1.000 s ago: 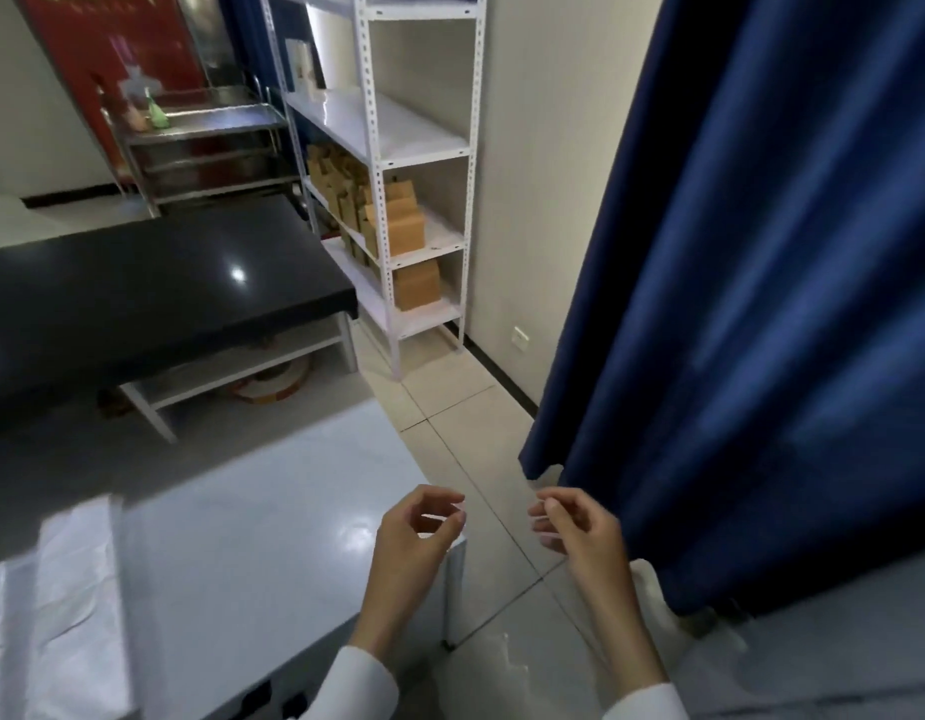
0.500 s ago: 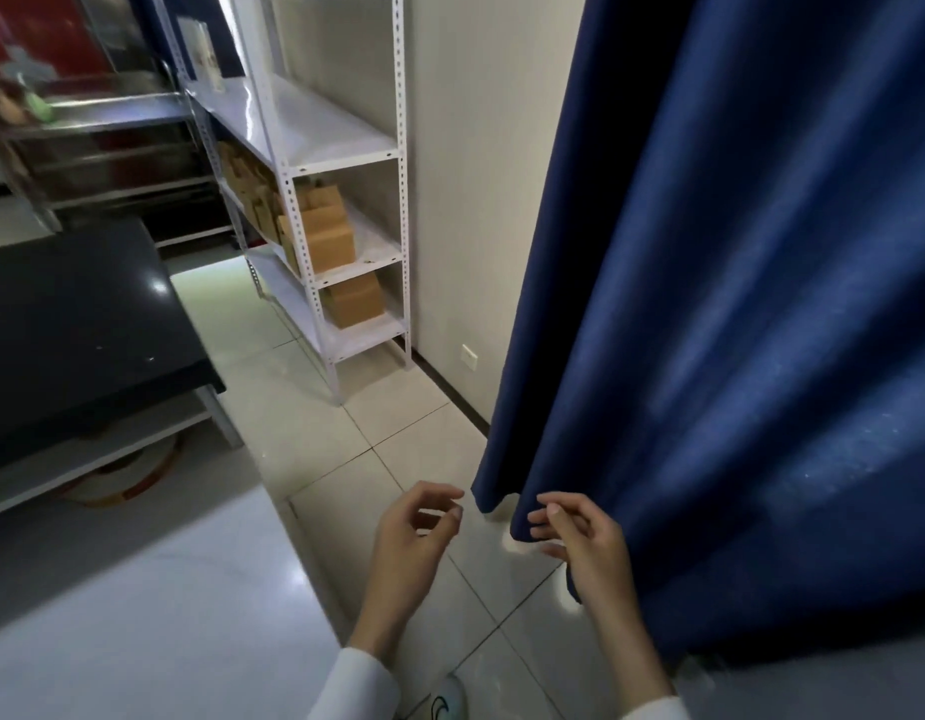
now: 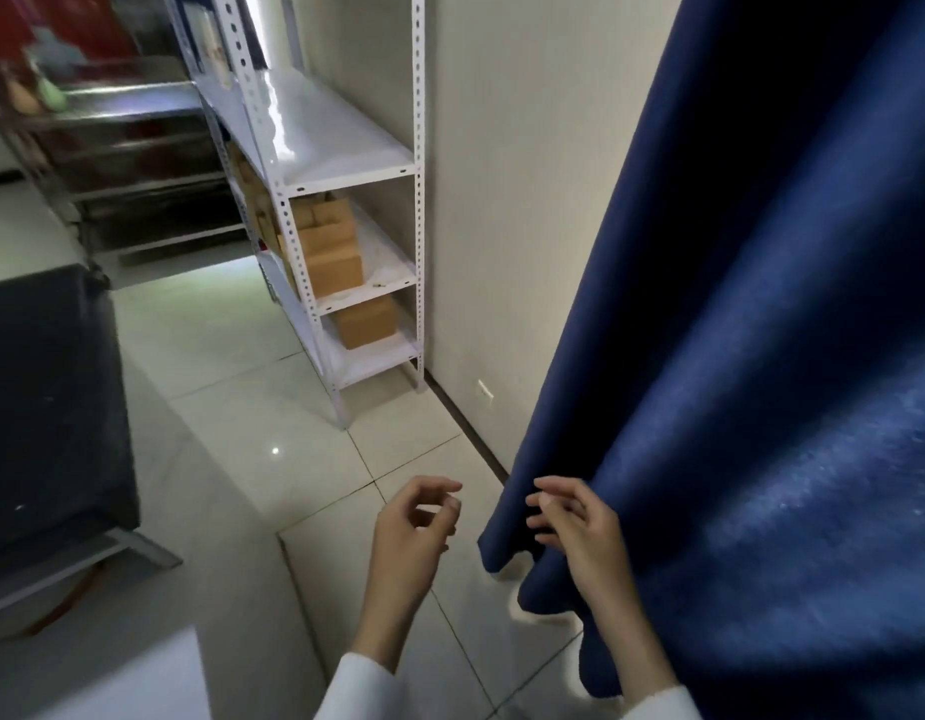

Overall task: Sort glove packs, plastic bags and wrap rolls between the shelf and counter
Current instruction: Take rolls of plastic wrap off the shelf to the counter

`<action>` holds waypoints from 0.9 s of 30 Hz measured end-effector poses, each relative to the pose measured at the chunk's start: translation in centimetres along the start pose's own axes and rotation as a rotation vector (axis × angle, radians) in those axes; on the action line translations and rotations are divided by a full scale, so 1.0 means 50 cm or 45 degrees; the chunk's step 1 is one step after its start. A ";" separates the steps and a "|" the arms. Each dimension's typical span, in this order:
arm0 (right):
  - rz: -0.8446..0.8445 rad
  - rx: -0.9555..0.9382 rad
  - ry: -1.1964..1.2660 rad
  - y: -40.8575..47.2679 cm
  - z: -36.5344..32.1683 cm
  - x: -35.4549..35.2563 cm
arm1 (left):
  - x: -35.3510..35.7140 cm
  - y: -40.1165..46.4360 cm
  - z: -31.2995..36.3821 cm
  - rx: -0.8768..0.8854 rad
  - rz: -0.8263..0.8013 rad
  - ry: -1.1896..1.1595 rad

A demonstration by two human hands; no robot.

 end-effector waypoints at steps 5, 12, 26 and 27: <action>-0.239 0.029 -0.059 0.186 -0.030 0.061 | 0.031 0.118 0.008 -0.017 0.127 -0.007; -0.475 -0.096 -0.115 0.413 -0.126 0.146 | 0.006 0.280 0.064 -0.031 0.439 -0.029; -0.857 -0.059 -0.209 0.628 -0.151 0.473 | -0.210 0.479 0.037 -0.092 0.856 -0.136; -0.877 -0.069 -0.225 0.643 -0.156 0.507 | -0.232 0.504 0.033 -0.095 0.876 -0.159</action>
Point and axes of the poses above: each hand's wrist, its own y-axis towards the middle knuckle, its own x-axis out of the palm, z = x × y, the point moved 7 cm from there along y, towards the middle knuckle, and after that the axes turned 2 degrees about y, right-handed, at the moved point
